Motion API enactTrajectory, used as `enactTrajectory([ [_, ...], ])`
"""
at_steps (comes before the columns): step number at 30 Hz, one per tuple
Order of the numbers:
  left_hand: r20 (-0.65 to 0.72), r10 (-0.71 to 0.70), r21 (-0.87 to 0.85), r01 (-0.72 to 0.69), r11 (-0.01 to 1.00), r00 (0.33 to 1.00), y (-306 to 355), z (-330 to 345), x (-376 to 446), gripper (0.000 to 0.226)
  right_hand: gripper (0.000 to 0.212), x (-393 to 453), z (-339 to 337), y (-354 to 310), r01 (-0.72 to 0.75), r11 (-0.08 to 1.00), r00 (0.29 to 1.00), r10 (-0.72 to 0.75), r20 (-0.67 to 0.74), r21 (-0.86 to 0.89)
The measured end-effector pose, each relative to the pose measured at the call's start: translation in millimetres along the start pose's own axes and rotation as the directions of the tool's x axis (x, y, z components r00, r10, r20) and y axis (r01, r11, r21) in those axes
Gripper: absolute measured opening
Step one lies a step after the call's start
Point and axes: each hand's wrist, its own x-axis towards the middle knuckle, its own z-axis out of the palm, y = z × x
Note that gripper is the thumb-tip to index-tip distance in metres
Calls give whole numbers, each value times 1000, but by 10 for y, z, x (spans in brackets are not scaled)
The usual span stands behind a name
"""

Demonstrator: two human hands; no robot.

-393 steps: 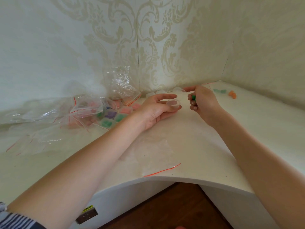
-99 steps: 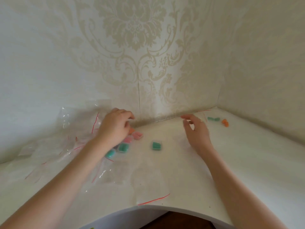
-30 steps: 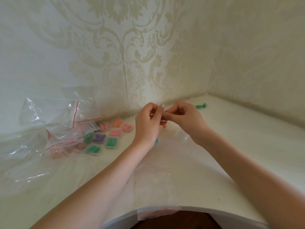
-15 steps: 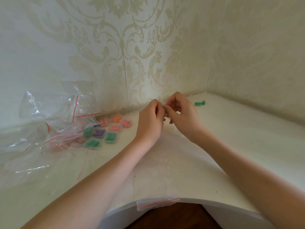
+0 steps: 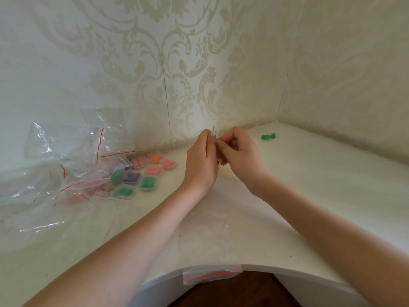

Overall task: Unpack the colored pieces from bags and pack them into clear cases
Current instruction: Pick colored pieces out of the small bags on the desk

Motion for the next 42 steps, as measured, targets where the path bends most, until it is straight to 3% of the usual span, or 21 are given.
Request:
enactTrajectory([
  [4, 25, 26, 119, -29, 992, 999, -11, -15, 16, 36, 13, 21, -5, 8, -16, 1000, 1000, 16, -13, -10],
  [10, 59, 57, 406, -76, 911, 997, 79, -51, -18, 35, 12, -20, 80, 88, 151, 943, 987, -161, -10, -297],
  [14, 51, 68, 503, -85, 860, 996, 126, -71, 3, 34, 25, 9, 121, 72, 102, 965, 990, -123, -75, -241],
  [19, 143, 202, 585, -247, 772, 969, 45, -25, -25, 20, 29, 94, -14, 30, -20, 995, 972, -2, -233, -95],
  [23, 89, 225, 572, -235, 786, 970, 9, -66, 21, 28, 13, 95, -111, 141, 227, 858, 942, -313, -120, -461],
  [26, -54, 170, 545, -113, 831, 984, 82, -175, 90, 36, 8, 81, -175, 5, 413, 857, 901, -435, -1, -307],
  [28, -162, 125, 460, -37, 887, 979, 100, -258, 158, 40, 19, 51, -256, -184, 375, 910, 915, -332, 230, -177],
  [29, -209, 122, 401, -29, 916, 970, 93, -311, 201, 40, 20, 20, -295, -286, 292, 941, 882, -195, 428, -173],
  [31, -292, 91, 294, -2, 956, 952, 148, -417, 265, 40, 13, -62, -325, -418, 252, 899, 638, 125, 760, -359],
  [33, -361, 61, 249, 33, 968, 930, 238, -523, 324, 41, 33, -173, -262, -401, 325, 815, 426, 326, 844, -480],
  [34, -388, 47, 252, 57, 966, 921, 286, -574, 339, 42, 39, -231, -194, -362, 352, 799, 392, 348, 852, -488],
  [36, -432, 21, 253, 99, 962, 902, 315, -667, 348, 42, 34, -316, 0, -280, 414, 800, 438, 243, 866, -434],
  [38, -450, -40, 193, 141, 971, 892, 305, -748, 357, 40, 21, -373, 202, -253, 446, 798, 556, 108, 824, -406],
  [40, -437, -92, 151, 174, 973, 895, 344, -807, 372, 38, 21, -408, 426, -232, 448, 781, 666, 33, 745, -434],
  [42, -403, -111, 136, 180, 974, 908, 477, -833, 394, 37, 20, -472, 696, -229, 465, 751, 728, -24, 686, -468],
])
